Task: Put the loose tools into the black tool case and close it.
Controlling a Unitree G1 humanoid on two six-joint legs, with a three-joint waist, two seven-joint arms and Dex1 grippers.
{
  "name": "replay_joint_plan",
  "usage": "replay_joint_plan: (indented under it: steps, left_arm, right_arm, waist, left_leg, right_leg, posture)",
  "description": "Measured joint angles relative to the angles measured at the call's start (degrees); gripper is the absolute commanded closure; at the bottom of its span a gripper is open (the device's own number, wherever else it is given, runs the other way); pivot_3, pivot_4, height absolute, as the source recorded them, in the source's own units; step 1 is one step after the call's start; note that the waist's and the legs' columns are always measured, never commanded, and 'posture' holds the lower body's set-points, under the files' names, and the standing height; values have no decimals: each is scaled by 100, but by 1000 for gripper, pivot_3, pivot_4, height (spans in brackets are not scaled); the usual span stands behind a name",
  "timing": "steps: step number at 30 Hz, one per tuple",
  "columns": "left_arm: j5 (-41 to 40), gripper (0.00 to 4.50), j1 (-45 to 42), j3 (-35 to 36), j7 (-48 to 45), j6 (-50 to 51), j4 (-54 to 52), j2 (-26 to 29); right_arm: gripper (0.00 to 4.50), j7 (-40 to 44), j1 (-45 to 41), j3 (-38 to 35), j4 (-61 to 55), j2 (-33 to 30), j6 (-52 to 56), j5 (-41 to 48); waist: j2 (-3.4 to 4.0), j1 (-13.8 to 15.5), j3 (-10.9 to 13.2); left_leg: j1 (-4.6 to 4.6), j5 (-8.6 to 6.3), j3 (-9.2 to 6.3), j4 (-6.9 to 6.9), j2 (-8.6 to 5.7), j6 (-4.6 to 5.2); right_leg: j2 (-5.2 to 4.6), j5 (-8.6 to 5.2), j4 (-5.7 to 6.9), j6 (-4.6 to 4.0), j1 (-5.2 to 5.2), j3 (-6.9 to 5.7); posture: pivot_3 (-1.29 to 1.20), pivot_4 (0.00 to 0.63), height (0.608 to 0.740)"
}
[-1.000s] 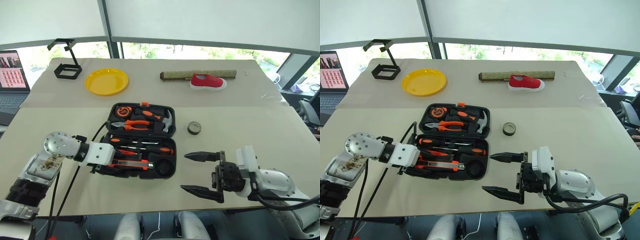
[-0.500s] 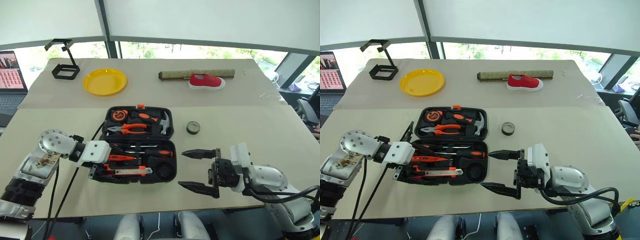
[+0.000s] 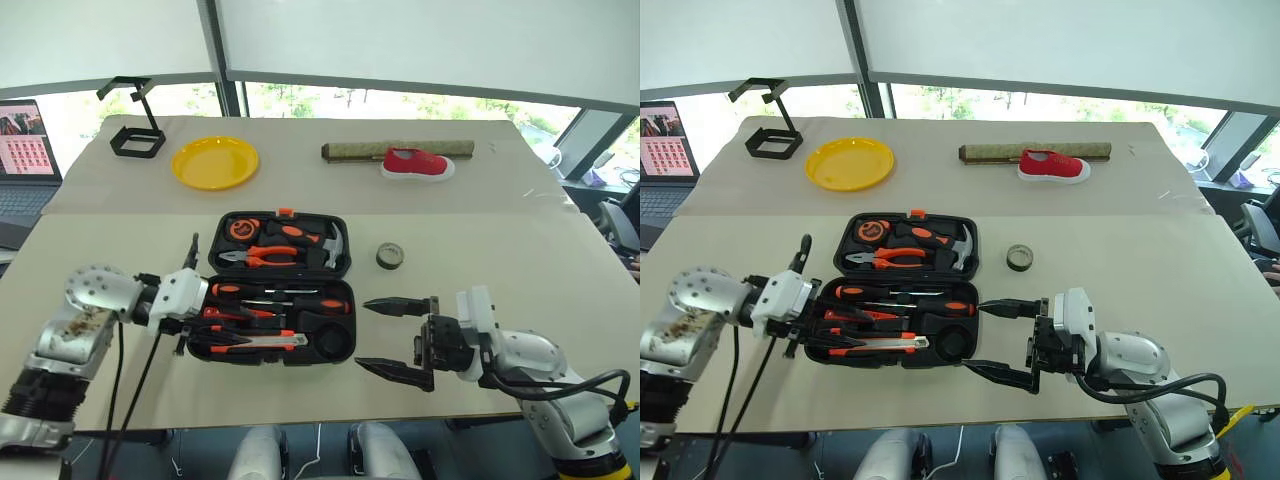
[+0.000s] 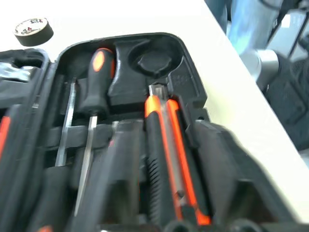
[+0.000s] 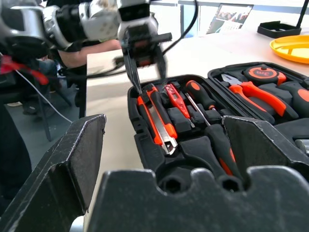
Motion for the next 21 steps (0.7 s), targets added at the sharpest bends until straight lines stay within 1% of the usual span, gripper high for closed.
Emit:
replay_joint_plan:
  steps: [1, 2, 5, 13, 19, 21]
  left_arm:
    - [71, 4383, 2, 10, 103, -124, 86, -98]
    - [181, 4474, 7, 9, 228, -264, 196, -209]
    - [426, 4474, 57, -36, 359, -513, 479, -293]
    - [536, 4474, 119, -74, 482, -1140, 747, -372]
    - [740, 4474, 197, -239, 747, -1073, 825, -334]
    - [769, 4474, 245, -284, 831, -879, 749, -316]
  right_arm:
    - [0, 0, -4, 7, 3, 2, -1, -3]
    - [0, 0, -22, 23, 3, 17, -1, -3]
    - [0, -3, -48, 30, 2, 32, 0, 3]
    - [0, 85, -93, -15, 54, -15, 0, 1]
    - [0, 129, -167, -41, 150, -17, -1, -6]
    - [0, 125, -168, -49, 152, -16, -4, -20]
  waist:
    - [1, 10, 0]
    - [0, 16, 0]
    - [0, 1, 0]
    - [6, 0, -5]
    - [44, -1, -35]
    - [66, -2, -52]
  left_leg:
    - [1, 0, 0, 1, -2, 0]
    - [0, 0, 0, 3, -2, 0]
    - [-1, 0, 0, 3, -1, 0]
    - [13, 0, -2, 2, 1, 0]
    - [20, 0, -3, 1, 2, 0]
    - [24, 0, -3, 0, 1, 0]
  right_leg:
    - [-2, 1, 0, 1, 3, -1]
    - [-2, 2, -1, 2, 3, -1]
    - [-2, 3, -2, 3, 3, 0]
    - [-4, 3, 0, 2, 13, 1]
    - [-3, 3, 0, 2, 18, 5]
    - [-3, 3, 0, 2, 20, 6]
  posture:
    - [0, 150, 740]
    - [0, 150, 740]
    - [0, 150, 740]
    - [0, 150, 740]
    - [0, 150, 740]
    - [0, 150, 740]
